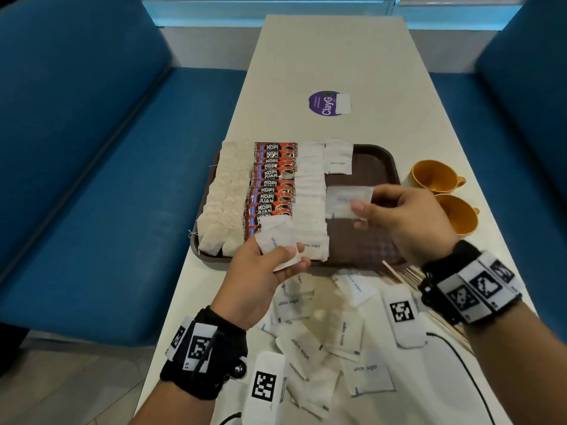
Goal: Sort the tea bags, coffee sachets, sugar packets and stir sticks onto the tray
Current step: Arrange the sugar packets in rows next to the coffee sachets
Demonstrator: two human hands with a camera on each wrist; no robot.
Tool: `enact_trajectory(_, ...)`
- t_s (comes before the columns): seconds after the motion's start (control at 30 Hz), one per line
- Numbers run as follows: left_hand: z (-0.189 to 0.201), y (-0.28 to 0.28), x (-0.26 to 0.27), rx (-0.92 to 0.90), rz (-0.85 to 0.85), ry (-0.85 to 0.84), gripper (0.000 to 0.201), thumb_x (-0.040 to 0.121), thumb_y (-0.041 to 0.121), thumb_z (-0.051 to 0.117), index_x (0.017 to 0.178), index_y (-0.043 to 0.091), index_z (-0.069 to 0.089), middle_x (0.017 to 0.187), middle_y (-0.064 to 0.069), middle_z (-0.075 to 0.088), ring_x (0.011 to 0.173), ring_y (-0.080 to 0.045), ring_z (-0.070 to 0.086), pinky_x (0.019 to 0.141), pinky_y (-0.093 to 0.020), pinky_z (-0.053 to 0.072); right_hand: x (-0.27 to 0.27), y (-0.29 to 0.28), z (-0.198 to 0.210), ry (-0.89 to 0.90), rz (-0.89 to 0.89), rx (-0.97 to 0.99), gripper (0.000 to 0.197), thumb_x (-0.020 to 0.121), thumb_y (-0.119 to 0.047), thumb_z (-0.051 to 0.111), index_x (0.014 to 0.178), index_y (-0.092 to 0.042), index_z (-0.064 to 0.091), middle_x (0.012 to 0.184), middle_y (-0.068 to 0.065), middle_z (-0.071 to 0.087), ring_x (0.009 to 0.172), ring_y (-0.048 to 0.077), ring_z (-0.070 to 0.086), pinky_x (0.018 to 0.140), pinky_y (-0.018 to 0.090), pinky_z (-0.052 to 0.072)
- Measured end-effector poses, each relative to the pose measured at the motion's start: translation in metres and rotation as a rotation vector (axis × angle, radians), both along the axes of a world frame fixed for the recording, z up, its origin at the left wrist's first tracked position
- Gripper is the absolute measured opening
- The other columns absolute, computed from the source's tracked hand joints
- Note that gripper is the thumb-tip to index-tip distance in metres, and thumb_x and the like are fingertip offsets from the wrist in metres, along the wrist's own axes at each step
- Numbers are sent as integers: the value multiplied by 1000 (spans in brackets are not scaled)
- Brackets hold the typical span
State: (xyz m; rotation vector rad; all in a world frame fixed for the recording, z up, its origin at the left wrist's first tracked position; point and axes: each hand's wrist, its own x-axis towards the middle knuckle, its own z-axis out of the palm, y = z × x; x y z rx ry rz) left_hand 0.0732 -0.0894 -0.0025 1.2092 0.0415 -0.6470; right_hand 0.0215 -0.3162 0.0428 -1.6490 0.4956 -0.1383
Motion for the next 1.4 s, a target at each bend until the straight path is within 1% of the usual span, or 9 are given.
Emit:
enact_trajectory(0.13,-3,-2,10,-57,40,87,30,98,-9,42,115,-1,66,101,-22,73,95,-42,74,91,-46,59,52,-36,-11,40,-123,53,17,90,-6,73,107,-4,71,103,12,77,90,25,77,79,32,64)
enact_trajectory(0.2,-4,-3,13,-77,50,119,34,98,-8,38,122,-4,62,103,-24,73,101,-48,71,92,-48,58,79,-52,-22,97,-149,-7,17,89,-2,75,105,-7,69,104,13,75,86,28,77,75,34,65)
enact_trajectory(0.27,-7,-3,15,-77,45,136,37,98,-8,35,127,-7,59,104,-25,73,103,-49,70,92,-48,59,104,-64,-34,153,-142,-101,21,86,0,78,102,-10,68,103,14,74,82,27,74,69,34,65)
enact_trajectory(0.47,-11,-3,18,-58,18,163,38,98,-10,36,127,-5,61,108,-27,73,104,-49,70,81,-39,62,146,-78,-63,319,-67,-294,25,80,0,84,92,-14,66,99,17,75,69,28,67,77,44,64)
enact_trajectory(0.63,-14,-2,18,-44,-1,160,38,99,-10,38,127,-3,62,110,-27,73,104,-47,71,87,-44,62,159,-79,-69,345,-107,-347,33,72,-7,92,91,-17,67,89,10,76,72,31,76,78,46,64)
enact_trajectory(0.83,-15,-1,18,-57,-10,169,39,99,-9,38,130,-1,60,111,-26,73,103,-47,71,84,-41,62,161,-76,-67,376,-146,-377,43,69,-10,94,99,-14,64,80,9,76,75,30,78,77,47,65)
enact_trajectory(1.03,-13,1,18,-69,-21,163,41,98,-11,36,131,-4,58,111,-28,72,103,-47,71,82,-39,63,156,-73,-58,387,-167,-420,36,79,-17,88,101,-15,60,84,11,75,76,29,77,76,45,65)
enact_trajectory(1.2,-8,1,13,-61,-44,118,43,98,-15,31,128,-3,59,113,-27,72,103,-46,72,89,-43,62,133,-57,-31,248,-152,-440,17,89,-19,77,99,-17,63,100,9,72,72,24,74,71,37,64)
enact_trajectory(1.4,3,1,0,-75,-92,50,38,100,-15,39,128,-1,61,117,-23,73,108,-42,71,92,-44,60,57,-1,9,50,48,-300,7,91,-18,76,94,-17,70,87,10,74,72,20,73,70,36,62)
